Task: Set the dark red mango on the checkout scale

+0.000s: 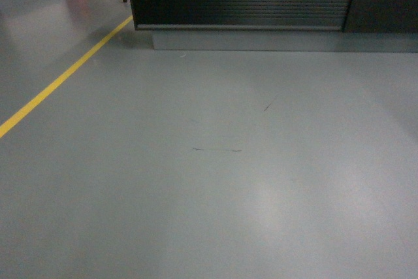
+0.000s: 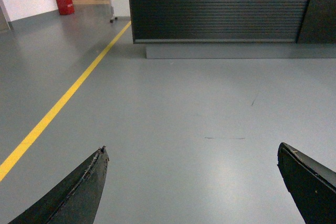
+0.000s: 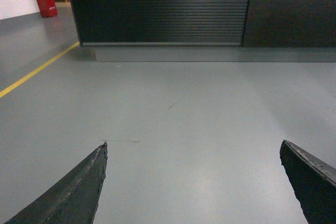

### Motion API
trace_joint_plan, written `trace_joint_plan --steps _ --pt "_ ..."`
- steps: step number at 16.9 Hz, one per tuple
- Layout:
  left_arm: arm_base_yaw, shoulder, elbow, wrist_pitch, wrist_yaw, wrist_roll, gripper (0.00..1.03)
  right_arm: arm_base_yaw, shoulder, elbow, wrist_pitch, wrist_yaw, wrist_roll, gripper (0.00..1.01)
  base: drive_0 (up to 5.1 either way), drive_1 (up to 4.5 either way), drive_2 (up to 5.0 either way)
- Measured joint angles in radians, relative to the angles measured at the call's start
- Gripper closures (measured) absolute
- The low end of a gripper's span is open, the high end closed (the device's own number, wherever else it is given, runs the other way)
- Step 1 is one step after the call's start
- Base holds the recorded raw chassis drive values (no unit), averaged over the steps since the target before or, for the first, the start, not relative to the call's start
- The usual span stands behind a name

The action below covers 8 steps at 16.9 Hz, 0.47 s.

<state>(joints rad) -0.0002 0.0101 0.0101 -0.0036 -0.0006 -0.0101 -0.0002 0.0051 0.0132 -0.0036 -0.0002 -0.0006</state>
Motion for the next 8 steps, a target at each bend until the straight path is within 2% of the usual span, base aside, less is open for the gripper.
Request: trace_joint_plan --steps 7,8 --pt "0.000 0.000 0.000 0.000 0.000 0.000 0.05 0.000 0.000 0.000 0.000 0.000 0.000 0.03 0.0 0.00 0.0" --pt "0.000 0.000 0.000 0.002 0.000 0.000 0.05 0.000 0.000 0.000 0.002 0.000 0.000 0.03 0.0 4.29 -4.4"
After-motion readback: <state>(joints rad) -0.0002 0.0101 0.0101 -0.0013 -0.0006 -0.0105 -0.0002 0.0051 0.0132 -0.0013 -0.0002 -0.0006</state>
